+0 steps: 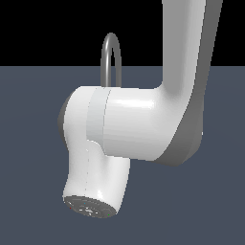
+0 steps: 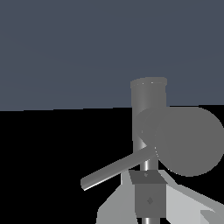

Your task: Turn on the faucet by rotating a designated handle.

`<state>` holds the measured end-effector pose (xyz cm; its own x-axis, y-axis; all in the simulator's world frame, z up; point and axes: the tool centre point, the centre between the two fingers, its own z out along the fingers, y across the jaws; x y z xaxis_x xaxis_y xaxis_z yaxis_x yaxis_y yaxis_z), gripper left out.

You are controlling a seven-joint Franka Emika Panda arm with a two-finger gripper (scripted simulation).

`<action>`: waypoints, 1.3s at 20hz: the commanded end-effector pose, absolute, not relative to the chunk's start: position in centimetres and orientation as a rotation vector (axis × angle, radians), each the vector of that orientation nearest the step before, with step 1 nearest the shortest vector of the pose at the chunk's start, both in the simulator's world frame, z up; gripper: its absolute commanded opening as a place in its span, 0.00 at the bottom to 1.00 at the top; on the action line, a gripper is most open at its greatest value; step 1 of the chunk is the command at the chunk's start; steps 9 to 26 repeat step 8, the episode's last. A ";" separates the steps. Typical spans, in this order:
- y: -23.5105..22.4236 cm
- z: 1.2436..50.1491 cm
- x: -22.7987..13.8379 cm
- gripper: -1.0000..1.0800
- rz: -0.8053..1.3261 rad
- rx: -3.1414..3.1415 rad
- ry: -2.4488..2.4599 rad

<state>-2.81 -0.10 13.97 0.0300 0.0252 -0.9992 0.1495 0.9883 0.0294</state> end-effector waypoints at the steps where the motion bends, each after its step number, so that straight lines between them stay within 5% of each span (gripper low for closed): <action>1: -1.7 12.0 -2.9 0.00 -0.096 0.109 1.566; 26: -3.5 10.4 -3.0 0.00 -0.105 0.100 1.568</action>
